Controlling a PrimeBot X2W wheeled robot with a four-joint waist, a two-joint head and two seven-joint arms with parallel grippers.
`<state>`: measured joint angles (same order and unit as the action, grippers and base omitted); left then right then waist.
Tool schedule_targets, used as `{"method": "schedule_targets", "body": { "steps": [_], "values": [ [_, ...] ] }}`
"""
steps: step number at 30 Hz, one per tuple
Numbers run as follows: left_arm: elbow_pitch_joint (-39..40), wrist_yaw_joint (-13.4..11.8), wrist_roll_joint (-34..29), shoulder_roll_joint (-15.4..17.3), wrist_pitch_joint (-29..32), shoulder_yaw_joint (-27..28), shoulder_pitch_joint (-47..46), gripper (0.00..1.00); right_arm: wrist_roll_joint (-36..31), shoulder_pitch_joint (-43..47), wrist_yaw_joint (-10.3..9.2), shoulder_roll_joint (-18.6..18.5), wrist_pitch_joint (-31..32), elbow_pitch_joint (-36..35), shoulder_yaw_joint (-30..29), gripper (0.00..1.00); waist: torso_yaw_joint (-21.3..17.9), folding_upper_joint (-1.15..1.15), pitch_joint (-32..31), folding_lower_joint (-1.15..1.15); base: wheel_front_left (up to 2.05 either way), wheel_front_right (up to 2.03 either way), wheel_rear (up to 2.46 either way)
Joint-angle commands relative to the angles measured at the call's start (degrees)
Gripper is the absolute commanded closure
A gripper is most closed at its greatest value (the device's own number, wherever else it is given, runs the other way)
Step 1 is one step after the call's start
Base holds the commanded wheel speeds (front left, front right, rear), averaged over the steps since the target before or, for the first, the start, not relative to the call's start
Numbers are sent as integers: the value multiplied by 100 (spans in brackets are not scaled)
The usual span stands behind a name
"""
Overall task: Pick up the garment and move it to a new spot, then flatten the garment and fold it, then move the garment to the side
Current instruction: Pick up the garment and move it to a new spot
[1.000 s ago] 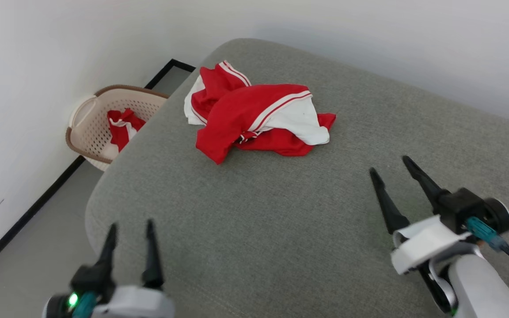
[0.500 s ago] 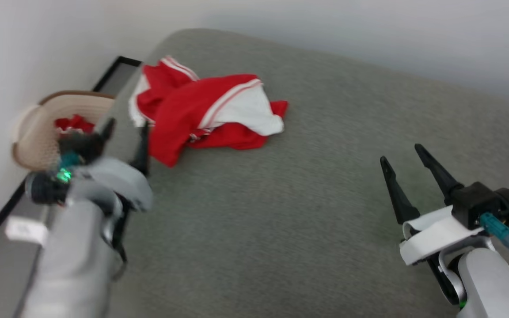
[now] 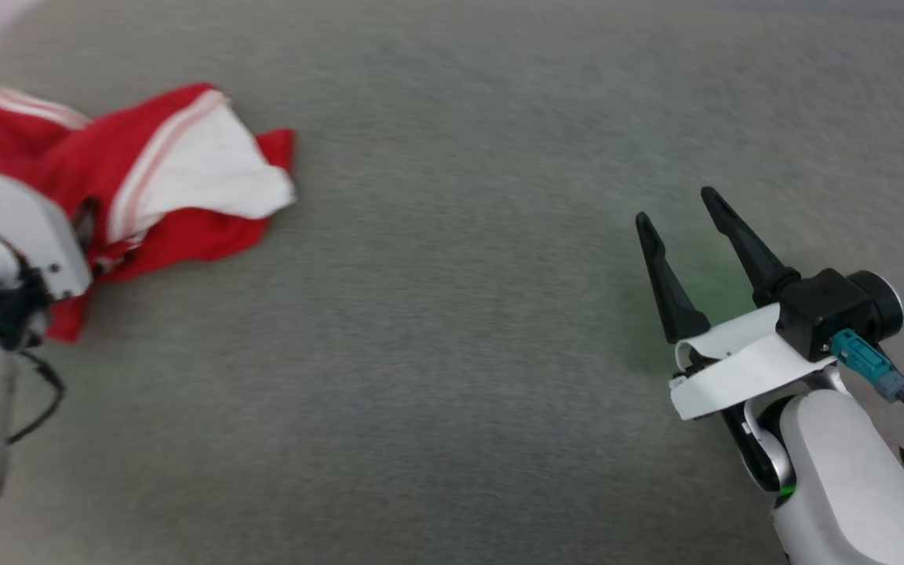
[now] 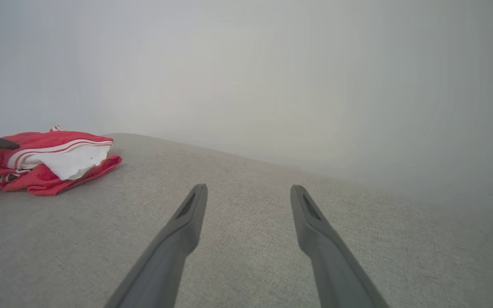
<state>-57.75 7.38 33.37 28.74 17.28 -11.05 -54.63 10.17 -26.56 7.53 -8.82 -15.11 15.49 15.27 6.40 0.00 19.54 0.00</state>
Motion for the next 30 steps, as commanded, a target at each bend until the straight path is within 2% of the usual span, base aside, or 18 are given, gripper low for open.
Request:
{"method": "schedule_targets", "body": {
  "steps": [1,4,6,10,14,15,17,20,25,30],
  "values": [
    [-47,9,41,49,105,-41,-76,0,41,-92,-8,42,-5,-24,11,0,-983,0,852,0,0,0,0],
    [-362,9,179,313,475,18,-179,0,45,-153,-8,107,-5,-49,-13,0,-1174,0,944,0,0,0,0],
    [-527,10,303,306,748,24,-189,0,47,-142,-8,128,-5,-67,-27,0,-1251,0,1002,0,0,0,0],
    [-666,33,592,59,1308,-52,-81,0,23,-162,-8,123,-5,-99,-43,0,-1305,0,1137,0,0,0,0],
    [-670,41,901,-194,1586,-120,118,0,-6,-217,-8,146,-5,-98,-17,0,-1314,0,1191,0,0,0,0],
    [-633,43,968,-237,1616,-140,171,24,-10,-235,-8,155,-5,-100,0,0,-1313,0,1183,0,0,0,0],
    [-561,44,1110,-260,1533,-137,251,100,-1,-259,-8,173,-5,-111,25,0,-1305,0,1134,0,0,0,0],
    [-389,58,1265,-207,1389,-156,338,100,10,-248,-8,205,-5,-111,46,0,-1269,0,966,0,0,0,0],
    [234,66,1588,-26,661,-103,208,100,38,-56,-8,240,-5,-39,30,0,-1157,0,550,0,0,0,0],
    [999,11,1979,435,367,-202,287,100,61,139,-8,263,-5,48,38,0,-1066,0,112,0,0,0,0]
  ]
}}
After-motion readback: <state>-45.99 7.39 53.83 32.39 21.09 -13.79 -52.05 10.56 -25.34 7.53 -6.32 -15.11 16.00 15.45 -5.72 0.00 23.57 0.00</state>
